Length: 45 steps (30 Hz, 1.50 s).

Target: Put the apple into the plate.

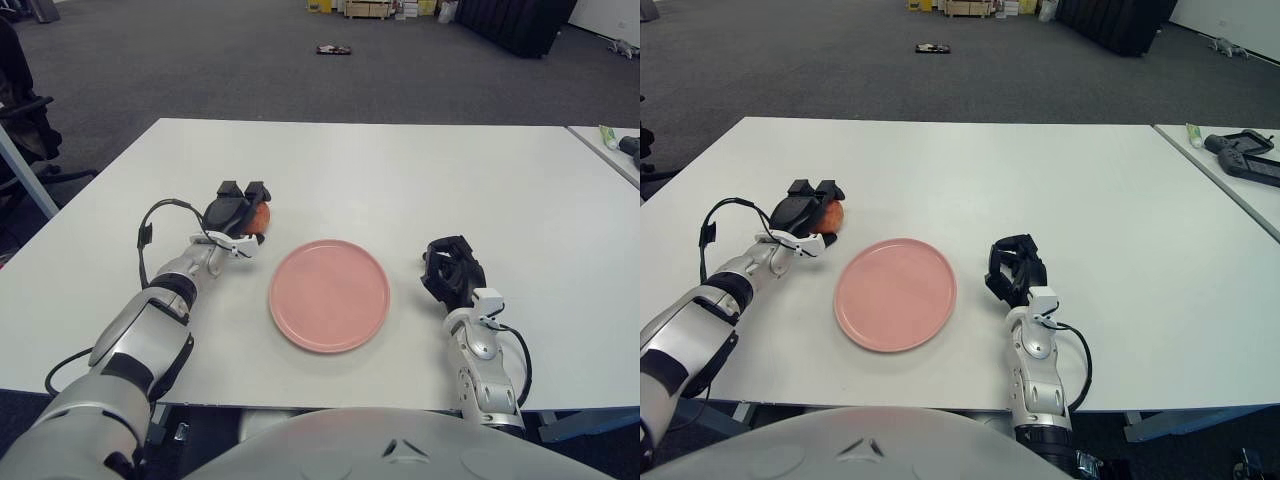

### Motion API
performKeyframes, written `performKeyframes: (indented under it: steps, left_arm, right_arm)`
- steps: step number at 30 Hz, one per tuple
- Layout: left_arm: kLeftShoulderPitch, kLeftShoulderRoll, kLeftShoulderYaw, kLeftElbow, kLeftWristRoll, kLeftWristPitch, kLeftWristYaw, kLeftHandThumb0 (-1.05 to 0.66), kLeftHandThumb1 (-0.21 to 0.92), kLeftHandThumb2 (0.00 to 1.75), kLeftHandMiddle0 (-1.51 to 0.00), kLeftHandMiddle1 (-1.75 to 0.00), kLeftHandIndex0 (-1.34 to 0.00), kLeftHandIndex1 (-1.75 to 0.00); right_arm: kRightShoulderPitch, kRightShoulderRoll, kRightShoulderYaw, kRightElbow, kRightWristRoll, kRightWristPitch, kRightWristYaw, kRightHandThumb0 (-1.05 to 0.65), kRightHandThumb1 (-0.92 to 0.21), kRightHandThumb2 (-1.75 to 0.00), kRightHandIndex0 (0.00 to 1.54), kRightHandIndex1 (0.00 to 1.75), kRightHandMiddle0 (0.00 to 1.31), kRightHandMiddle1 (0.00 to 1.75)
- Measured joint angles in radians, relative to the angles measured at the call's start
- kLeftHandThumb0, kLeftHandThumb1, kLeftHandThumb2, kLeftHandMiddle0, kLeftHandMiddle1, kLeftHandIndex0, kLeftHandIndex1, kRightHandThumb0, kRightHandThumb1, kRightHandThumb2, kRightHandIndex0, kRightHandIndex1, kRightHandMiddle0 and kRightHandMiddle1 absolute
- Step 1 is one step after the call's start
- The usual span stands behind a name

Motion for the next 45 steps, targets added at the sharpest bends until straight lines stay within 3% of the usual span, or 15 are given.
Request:
performKeyframes:
  steps: [25, 45]
  left_arm:
    - [0.023, 0.010, 0.021, -0.023, -0.014, -0.026, 0.001, -0.51, 0.22, 1.44, -1.31, -1.75, -0.69, -1.75]
    - [0.090, 0.073, 0.084, -0.242, -0.019, -0.061, 0.005, -0.50, 0.23, 1.43, -1.29, -1.75, -0.68, -1.75]
  right_arm:
    - [-0.004, 0.000, -0.013, 0.015, 0.001, -0.018, 0.007, -0.38, -0.67, -0.88, 0.53, 1.41, 0.34, 1.75]
    - [-0.009, -0.001, -0.013, 0.022, 0.000, -0.022, 0.014, -0.38, -0.68, -0.86, 0.53, 1.42, 0.34, 1.75]
